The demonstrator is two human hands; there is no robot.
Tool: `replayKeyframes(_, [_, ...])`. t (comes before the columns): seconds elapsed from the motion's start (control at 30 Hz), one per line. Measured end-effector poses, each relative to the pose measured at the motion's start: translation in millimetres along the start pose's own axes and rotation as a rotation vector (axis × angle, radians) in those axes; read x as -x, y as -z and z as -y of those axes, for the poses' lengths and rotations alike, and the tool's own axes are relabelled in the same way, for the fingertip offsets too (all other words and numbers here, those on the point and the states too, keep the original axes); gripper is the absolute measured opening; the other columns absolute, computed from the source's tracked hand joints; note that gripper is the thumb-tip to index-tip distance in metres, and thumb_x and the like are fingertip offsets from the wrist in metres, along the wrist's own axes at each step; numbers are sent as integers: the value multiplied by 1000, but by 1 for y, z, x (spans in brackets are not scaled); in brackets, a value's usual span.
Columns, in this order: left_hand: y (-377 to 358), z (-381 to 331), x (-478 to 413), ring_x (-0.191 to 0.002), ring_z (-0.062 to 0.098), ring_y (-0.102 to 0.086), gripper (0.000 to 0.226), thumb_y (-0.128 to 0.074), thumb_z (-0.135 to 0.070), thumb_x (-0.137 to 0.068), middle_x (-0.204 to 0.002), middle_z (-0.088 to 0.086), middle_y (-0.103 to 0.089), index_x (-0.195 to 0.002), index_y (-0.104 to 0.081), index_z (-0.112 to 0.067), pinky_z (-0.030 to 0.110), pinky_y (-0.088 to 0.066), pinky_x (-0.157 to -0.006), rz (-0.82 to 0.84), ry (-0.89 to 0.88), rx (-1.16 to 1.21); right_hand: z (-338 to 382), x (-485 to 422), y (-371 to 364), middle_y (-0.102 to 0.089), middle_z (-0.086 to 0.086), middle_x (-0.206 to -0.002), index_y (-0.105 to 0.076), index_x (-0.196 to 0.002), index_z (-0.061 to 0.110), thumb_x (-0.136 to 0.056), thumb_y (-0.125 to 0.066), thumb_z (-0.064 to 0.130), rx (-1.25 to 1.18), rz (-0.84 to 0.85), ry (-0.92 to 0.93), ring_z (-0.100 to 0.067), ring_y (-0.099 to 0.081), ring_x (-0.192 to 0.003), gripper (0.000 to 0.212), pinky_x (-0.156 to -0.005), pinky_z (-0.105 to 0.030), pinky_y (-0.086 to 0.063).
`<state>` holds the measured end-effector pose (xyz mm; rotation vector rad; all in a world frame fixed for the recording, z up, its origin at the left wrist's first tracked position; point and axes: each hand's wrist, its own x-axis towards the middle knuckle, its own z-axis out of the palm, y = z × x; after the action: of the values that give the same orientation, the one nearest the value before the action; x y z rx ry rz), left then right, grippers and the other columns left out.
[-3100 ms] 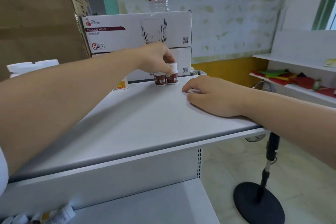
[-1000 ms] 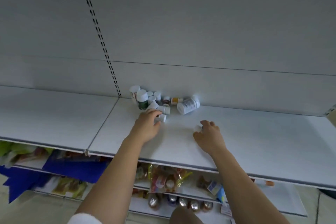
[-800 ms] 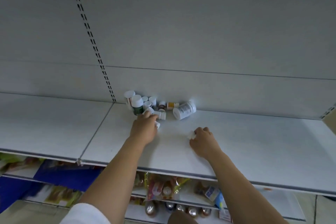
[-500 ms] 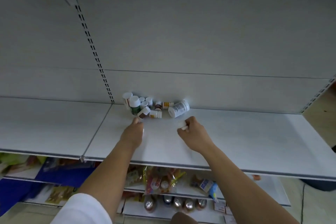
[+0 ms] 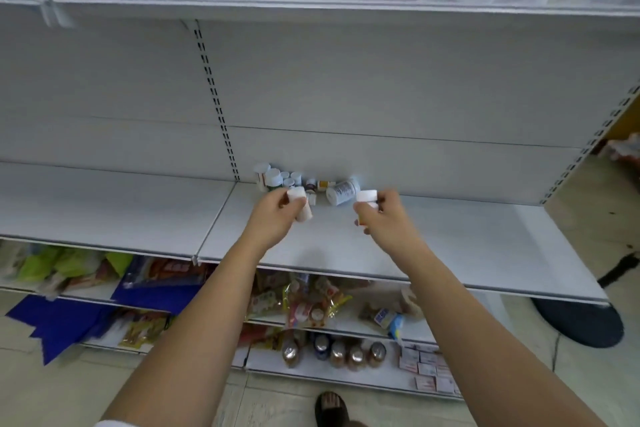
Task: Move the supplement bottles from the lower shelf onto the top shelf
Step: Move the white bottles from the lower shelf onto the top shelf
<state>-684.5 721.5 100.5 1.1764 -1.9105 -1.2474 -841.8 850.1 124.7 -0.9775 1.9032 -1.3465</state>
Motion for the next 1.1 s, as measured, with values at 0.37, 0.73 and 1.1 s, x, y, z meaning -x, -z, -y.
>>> replayKeyframes(0.37, [5,-175,99,-57,16,-52,8,-50,-14,-98,-76,5,-54,-91,-47,-13,24,-44,-53,176,-164,586,109,85,67,-51,-6,-72,-50,-87,13,-93,-42,19,-675,-15,24,-18,-50,-62,12,-62,-28,-39])
replayKeyframes(0.73, [-32,-311,79,-90,14,-68,16,-72,-28,-81,-92,-4,-74,-97,-71,-25,42,-53,-95,190,-590,259,169,77,207,-46,-11,-83,-47,-101,6,-77,-46,15,-637,-12,298,-18,-52,-61,26,-61,-28,-39])
replayKeyframes(1.1, [-122,-420,-17,-72,10,-58,17,-76,-27,-82,-89,0,-71,-99,-73,-26,26,-51,-72,165,-619,-215,195,-26,376,-65,-3,-108,-57,-108,21,-89,-64,27,138,-156,529,-26,-64,-104,22,-93,-43,-53])
